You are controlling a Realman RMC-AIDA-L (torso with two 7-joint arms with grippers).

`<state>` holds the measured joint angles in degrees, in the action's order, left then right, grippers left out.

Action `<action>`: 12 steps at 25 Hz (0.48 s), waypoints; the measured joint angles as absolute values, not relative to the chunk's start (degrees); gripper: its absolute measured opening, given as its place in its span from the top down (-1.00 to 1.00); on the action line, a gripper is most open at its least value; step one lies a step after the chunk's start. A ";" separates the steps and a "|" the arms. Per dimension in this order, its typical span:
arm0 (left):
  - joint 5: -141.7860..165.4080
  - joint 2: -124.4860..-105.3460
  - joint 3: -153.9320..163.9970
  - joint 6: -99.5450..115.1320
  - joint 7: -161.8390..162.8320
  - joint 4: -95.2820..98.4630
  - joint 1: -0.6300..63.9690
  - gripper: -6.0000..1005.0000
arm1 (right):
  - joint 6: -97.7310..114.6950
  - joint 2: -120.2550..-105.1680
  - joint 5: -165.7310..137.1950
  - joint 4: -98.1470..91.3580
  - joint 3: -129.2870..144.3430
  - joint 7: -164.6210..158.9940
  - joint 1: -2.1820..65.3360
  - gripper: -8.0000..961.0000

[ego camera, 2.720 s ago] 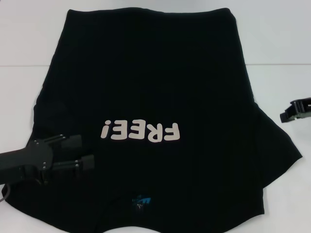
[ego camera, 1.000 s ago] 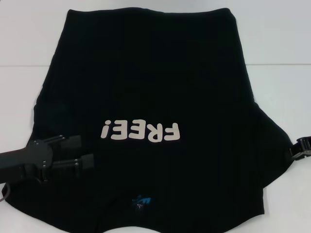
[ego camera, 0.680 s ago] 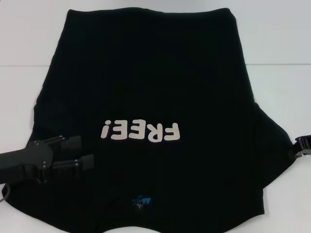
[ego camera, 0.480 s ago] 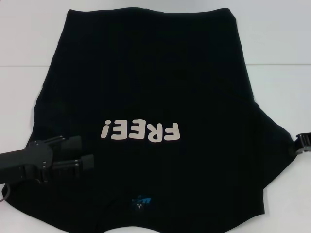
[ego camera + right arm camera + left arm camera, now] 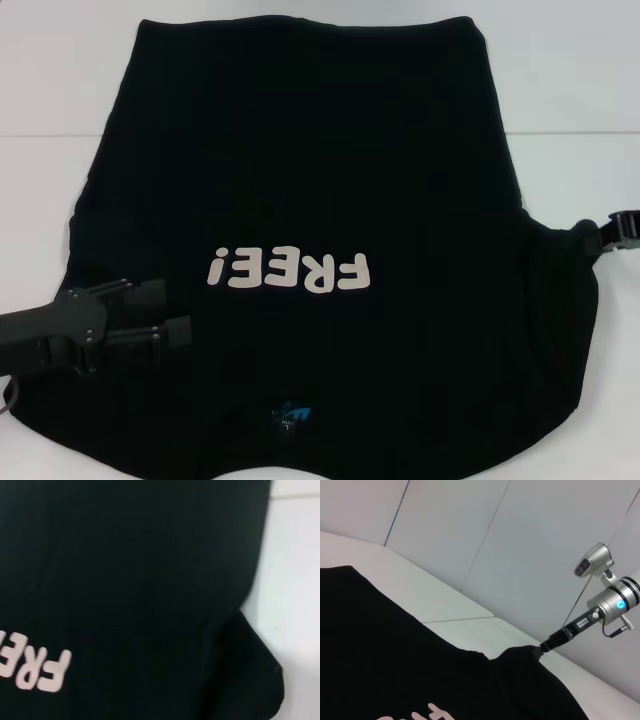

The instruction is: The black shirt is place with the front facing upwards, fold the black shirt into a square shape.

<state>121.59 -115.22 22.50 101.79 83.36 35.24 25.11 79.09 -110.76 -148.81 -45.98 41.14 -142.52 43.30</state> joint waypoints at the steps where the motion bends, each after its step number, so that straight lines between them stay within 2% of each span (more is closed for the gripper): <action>1: 121.60 -115.22 22.52 101.78 83.40 35.24 25.13 -0.77 | 79.08 -110.76 -148.60 -45.84 41.23 -142.27 43.50 0.93; 12: 121.65 -115.12 22.59 101.70 83.50 35.24 25.30 -0.77 | 79.45 -113.10 -148.50 -43.03 42.81 -137.86 48.46 0.94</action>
